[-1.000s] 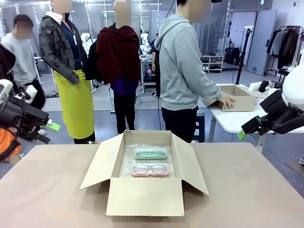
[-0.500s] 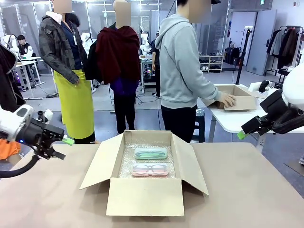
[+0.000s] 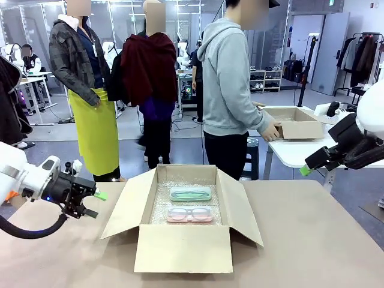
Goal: Pack the glasses set securely to prepare it for shipping.
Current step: Position the Package Box on the left side of the table.
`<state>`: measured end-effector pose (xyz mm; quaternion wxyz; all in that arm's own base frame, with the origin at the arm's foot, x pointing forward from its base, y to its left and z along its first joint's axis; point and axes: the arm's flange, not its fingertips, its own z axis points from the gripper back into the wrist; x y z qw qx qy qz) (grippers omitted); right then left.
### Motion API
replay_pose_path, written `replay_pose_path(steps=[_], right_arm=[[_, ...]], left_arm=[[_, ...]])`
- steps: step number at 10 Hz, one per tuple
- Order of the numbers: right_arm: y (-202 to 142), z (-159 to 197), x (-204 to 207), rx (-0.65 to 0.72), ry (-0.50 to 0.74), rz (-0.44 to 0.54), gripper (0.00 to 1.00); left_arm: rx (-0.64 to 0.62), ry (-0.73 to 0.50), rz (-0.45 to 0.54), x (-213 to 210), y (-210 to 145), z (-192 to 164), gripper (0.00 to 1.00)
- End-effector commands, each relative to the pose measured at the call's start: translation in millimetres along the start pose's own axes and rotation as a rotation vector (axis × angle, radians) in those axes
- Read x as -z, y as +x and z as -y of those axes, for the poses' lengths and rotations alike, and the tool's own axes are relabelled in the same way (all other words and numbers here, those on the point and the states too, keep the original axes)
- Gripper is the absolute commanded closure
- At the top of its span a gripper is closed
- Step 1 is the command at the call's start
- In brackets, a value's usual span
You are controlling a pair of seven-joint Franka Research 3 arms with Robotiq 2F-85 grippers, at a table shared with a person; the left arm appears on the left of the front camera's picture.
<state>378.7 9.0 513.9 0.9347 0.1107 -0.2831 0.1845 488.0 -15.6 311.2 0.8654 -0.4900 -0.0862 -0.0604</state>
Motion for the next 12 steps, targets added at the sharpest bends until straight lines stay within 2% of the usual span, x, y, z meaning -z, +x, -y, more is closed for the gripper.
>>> replay_pose_path(steps=[1, 4, 8, 9, 10, 11, 12], right_arm=[[-0.2, 0.6, 0.7, -0.002, -0.008, 0.008, 0.0], [-0.2, 0.6, 0.7, -0.002, -0.008, 0.008, 0.0], [-0.2, 0.6, 0.7, -0.002, -0.008, 0.008, 0.0], [-0.2, 0.6, 0.7, -0.002, -0.008, 0.008, 0.0], [-0.2, 0.6, 0.7, -0.002, -0.008, 0.008, 0.0], [-0.2, 0.6, 0.7, -0.002, -0.008, 0.008, 0.0], [-0.2, 0.6, 0.7, -0.002, -0.008, 0.008, 0.0]], left_arm=[[-0.002, -0.053, 0.04, 17.7, -3.3, -10.3, 0.0], [-0.054, -0.124, 0.114, 35.3, -0.5, -15.9, 0.0], [-0.112, -0.183, 0.083, 69.8, 10.7, -17.3, 0.0], [-0.142, -0.239, 0.077, 72.1, 10.5, -16.2, 0.0], [-0.157, -0.257, 0.117, 67.9, 14.1, -17.9, 0.12], [-0.151, -0.277, 0.128, 62.5, 15.6, -18.9, 0.57], [-0.144, -0.284, 0.135, 57.7, 15.8, -18.2, 0.68]])
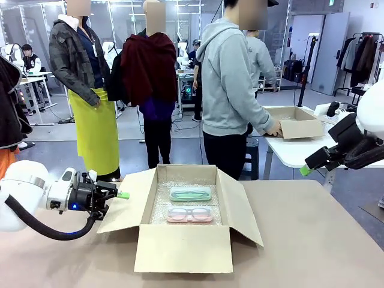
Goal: Pack the glasses set securely to prepare it for shipping.
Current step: Position the Package Box on the left side of the table.
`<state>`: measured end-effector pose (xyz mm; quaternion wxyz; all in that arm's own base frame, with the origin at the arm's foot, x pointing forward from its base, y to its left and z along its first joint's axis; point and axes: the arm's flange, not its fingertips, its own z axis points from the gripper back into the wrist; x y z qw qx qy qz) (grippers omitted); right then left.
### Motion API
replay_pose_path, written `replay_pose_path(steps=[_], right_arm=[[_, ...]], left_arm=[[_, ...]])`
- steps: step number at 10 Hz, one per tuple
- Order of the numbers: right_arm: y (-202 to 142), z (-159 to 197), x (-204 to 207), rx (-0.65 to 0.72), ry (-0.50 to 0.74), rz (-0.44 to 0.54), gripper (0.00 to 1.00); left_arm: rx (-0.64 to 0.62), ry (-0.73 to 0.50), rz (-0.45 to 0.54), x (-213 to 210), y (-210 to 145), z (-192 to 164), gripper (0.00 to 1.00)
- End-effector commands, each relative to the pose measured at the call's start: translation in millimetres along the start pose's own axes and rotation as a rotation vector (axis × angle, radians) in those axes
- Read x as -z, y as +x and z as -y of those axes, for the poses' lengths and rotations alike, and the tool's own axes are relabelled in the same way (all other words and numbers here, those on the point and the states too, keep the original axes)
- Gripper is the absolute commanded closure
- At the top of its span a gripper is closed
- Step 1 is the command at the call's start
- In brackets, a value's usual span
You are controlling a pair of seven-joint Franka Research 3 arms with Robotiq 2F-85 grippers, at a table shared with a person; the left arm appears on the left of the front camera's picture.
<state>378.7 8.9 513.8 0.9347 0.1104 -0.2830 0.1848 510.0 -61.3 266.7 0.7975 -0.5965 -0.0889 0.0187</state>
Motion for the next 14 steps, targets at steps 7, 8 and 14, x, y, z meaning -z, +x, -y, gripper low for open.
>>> replay_pose_path(steps=[7, 8, 14], right_arm=[[-0.2, 0.4, 0.6, -0.002, -0.008, 0.009, 0.0], [-0.2, 0.4, 0.6, -0.002, -0.008, 0.009, 0.0], [-0.2, 0.4, 0.6, -0.002, -0.008, 0.009, 0.0]], left_arm=[[0.009, -0.074, 0.012, -18.3, 3.4, 7.4, 1.0], [0.018, -0.061, 0.002, -21.1, 4.0, 9.4, 1.0], [0.001, -0.02, -0.127, -120.1, 23.8, 0.7, 1.0]])
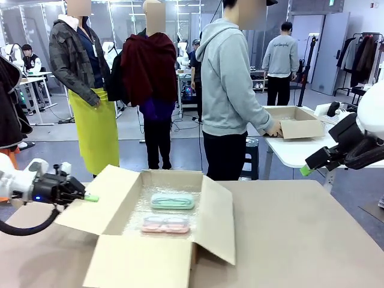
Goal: Pack the glasses set securely to prepare it for shipping.
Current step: Position the Package Box on the left side of the table.
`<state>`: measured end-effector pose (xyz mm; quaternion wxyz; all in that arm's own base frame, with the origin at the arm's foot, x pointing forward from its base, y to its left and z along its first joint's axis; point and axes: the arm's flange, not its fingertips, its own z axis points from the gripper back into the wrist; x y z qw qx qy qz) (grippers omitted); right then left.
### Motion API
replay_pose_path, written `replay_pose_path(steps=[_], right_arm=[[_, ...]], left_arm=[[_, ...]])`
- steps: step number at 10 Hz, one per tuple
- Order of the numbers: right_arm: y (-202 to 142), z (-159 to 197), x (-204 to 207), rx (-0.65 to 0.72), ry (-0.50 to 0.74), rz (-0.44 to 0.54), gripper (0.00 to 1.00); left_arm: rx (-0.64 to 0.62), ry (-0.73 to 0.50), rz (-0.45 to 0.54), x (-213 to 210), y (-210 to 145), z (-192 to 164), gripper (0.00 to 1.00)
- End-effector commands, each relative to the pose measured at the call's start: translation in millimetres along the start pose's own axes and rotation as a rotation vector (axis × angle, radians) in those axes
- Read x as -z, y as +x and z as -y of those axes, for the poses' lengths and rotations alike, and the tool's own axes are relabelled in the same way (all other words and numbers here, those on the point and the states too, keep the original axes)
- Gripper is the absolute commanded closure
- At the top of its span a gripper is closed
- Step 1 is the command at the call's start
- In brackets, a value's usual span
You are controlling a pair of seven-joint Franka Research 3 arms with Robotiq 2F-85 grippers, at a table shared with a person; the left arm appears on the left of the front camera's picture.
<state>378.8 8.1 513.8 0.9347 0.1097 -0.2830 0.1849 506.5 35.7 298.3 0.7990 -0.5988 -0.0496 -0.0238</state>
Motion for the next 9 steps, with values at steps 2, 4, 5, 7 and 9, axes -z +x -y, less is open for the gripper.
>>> replay_pose_path(steps=[2, 4, 5, 7, 9], right_arm=[[0.0, -0.3, 0.9, -0.001, -0.006, 0.009, 0.0], [0.0, -0.3, 0.9, -0.001, -0.006, 0.009, 0.0], [0.0, -0.3, 0.9, -0.001, -0.006, 0.009, 0.0], [0.0, -0.3, 0.9, -0.001, -0.006, 0.009, 0.0], [0.0, -0.3, 0.9, -0.001, -0.006, 0.009, 0.0]], left_arm=[[-0.022, 0.018, 0.002, -66.6, 8.6, -7.0, 1.0], [-0.029, 0.059, 0.005, -113.0, 5.7, -14.4, 1.0], [-0.029, 0.07, 0.0, -137.3, 1.9, -18.3, 1.0], [-0.049, 0.083, 0.008, -193.3, -5.7, -29.8, 1.0], [-0.064, 0.12, 0.016, -242.1, -16.8, -33.8, 1.0]])
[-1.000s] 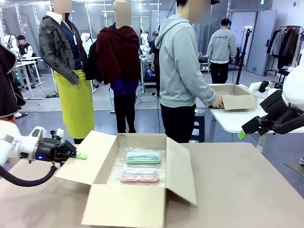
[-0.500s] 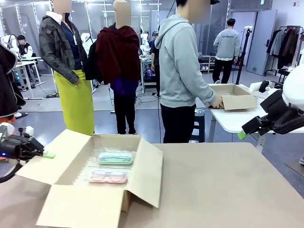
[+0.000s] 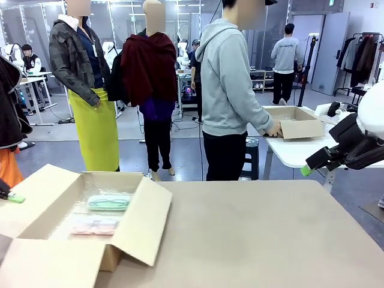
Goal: Pack the glasses set securely to prepare it for shipping.
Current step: Position the Package Box on the left side of the table.
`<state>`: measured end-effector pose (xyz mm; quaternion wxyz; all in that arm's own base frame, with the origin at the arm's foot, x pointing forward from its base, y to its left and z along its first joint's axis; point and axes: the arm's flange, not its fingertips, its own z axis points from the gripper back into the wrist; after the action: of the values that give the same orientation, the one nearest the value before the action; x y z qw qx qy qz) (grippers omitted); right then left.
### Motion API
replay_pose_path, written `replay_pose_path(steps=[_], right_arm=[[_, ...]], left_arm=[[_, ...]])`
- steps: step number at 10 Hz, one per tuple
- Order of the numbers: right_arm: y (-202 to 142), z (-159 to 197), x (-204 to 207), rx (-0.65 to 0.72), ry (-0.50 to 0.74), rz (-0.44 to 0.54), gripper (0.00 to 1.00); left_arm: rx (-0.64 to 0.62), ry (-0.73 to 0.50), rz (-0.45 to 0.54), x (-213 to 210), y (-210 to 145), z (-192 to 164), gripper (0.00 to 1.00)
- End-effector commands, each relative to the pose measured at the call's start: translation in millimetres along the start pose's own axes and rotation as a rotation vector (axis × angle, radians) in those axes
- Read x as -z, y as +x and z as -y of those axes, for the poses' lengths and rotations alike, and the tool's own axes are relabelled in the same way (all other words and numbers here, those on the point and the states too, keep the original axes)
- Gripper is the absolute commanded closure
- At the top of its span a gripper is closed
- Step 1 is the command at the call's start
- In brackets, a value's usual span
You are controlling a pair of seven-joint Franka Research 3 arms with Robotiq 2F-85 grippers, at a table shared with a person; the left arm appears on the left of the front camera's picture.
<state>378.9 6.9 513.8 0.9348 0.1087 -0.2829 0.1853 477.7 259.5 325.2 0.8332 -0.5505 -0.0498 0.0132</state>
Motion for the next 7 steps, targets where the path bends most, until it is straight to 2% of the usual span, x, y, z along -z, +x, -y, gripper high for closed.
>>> replay_pose_path(steps=[1, 4, 7], right_arm=[[0.3, -1.4, 1.2, 0.0, -0.005, 0.01, 0.0], [0.3, -1.4, 1.2, 0.0, -0.005, 0.01, 0.0], [0.3, -1.4, 1.2, 0.0, -0.005, 0.01, 0.0]], left_arm=[[-0.013, 0.025, -0.01, -40.3, -1.2, -3.7, 1.0], [-0.018, 0.058, 0.027, -64.2, -18.4, -4.9, 1.0], [-0.012, 0.052, 0.038, -57.6, -12.3, -8.5, 1.0]])
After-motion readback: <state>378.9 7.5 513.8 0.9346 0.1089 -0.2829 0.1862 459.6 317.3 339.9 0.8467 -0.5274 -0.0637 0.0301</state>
